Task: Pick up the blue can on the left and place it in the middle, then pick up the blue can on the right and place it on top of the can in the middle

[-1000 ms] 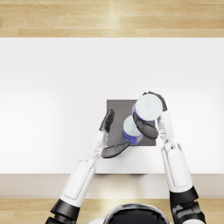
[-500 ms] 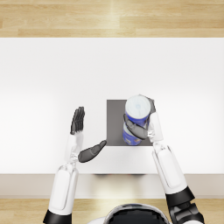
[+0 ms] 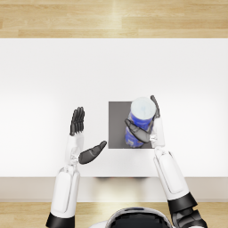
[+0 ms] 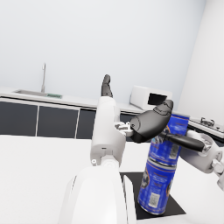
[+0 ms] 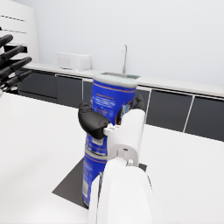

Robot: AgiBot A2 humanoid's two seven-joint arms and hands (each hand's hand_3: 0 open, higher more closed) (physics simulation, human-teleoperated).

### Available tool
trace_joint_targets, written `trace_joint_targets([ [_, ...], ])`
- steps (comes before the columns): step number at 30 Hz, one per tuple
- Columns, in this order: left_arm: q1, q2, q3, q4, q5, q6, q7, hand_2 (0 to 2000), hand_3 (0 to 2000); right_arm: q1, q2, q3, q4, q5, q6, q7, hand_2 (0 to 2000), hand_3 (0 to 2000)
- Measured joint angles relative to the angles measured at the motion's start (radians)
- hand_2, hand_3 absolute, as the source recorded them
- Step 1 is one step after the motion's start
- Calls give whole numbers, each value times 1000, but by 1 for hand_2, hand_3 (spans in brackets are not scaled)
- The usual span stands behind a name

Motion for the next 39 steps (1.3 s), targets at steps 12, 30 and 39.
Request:
trace_joint_targets([
  [12, 69, 45, 2, -7, 0, 0, 0, 0, 0, 111, 46, 11, 148, 1, -43, -13, 0, 0],
  [30, 226, 84, -222, 41, 0, 0, 0, 0, 0, 87, 3, -439, 365, 0, 295, 203, 0, 0],
  [39, 199, 90, -273, 81, -1, 0, 0, 0, 0, 49, -3, -505, 349, 0, 316, 225, 0, 0],
])
